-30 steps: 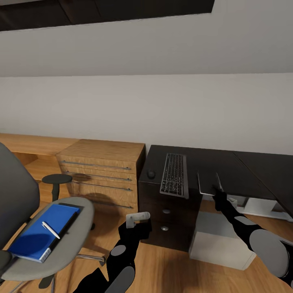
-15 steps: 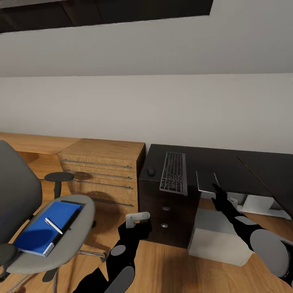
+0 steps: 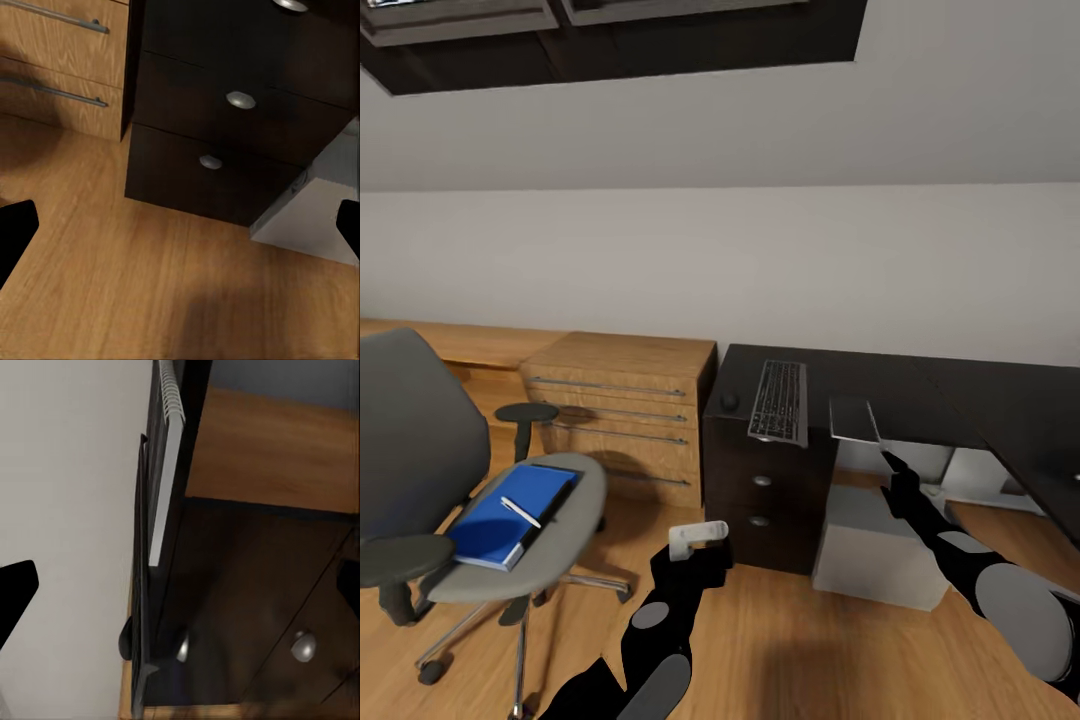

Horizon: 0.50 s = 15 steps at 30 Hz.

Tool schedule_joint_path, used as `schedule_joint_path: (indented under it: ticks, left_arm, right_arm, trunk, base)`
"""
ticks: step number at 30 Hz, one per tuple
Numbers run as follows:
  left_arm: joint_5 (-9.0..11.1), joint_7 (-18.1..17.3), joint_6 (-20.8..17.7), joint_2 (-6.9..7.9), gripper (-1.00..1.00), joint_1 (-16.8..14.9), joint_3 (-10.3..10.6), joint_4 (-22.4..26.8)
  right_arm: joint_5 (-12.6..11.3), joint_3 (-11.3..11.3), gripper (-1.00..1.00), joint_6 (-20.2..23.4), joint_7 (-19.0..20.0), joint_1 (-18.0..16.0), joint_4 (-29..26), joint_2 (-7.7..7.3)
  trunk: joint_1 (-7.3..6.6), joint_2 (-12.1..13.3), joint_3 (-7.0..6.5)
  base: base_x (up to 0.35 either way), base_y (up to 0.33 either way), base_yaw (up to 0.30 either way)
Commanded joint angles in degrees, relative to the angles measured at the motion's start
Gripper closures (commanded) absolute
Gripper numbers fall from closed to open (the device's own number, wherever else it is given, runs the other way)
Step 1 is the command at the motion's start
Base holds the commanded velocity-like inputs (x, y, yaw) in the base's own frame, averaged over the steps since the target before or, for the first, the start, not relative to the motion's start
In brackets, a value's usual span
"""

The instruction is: In the bedroom, organize the workspace by keeping the computer under the desk, ensuring the monitor is on the desk, placing the keyboard on the desk next to the monitor, placing the mouse on the desk next to the keyboard, moving the folder from the swivel chair onto the desk next to the mouse, stacking the notebook on top of the folder with the pen on top of the notebook, and positioning the swivel chair next to the desk.

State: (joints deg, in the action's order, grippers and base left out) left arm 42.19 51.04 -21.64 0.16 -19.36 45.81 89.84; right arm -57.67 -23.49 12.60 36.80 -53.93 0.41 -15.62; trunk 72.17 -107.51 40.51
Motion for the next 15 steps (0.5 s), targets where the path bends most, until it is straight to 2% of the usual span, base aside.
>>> schedule_joint_path:
  ticks: [1, 7, 8, 11, 15]
  left_arm:
    - [0.2, 0.4, -0.3, 0.02, -1.00, -0.1, 0.1, 0.1]
    - [0.6, 0.2, -0.4, 0.03, -1.00, -0.1, -0.5, -1.0]
    - [0.4, 0.2, -0.3, 0.03, -1.00, -0.1, -1.6, -2.3]
    - [0.3, 0.3, -0.3, 0.02, -1.00, -0.1, -2.4, -2.6]
    - [0.5, 0.4, -0.2, 0.31, -1.00, -0.1, -3.1, -4.2]
  right_arm:
    - [-0.5, -0.1, -1.00, 0.5, 0.1, 0.0, 0.0, -0.04]
    - [1.0, 0.6, -1.00, 0.4, -0.4, 0.0, 0.1, -0.14]
    - [3.9, 1.2, -1.00, -0.1, -1.6, 0.0, 0.1, 0.03]
    - [5.2, 1.3, -1.00, -0.3, -2.7, 0.0, 0.1, 0.01]
    - [6.3, 1.5, -1.00, -0.4, -6.4, 0.0, 0.2, 0.15]
  trunk:
    - [-0.04, 0.0, 0.06]
    - [-0.04, 0.0, 0.06]
    - [-0.04, 0.0, 0.06]
    - [-0.04, 0.0, 0.06]
    - [-0.26, 0.4, -0.12]
  base:
    - [-0.335, -0.062, 0.000]
    - [-0.331, -0.117, 0.000]
    - [-0.151, -0.077, 0.000]
    - [-0.098, -0.050, 0.000]
    - [-0.037, -0.019, 0.000]
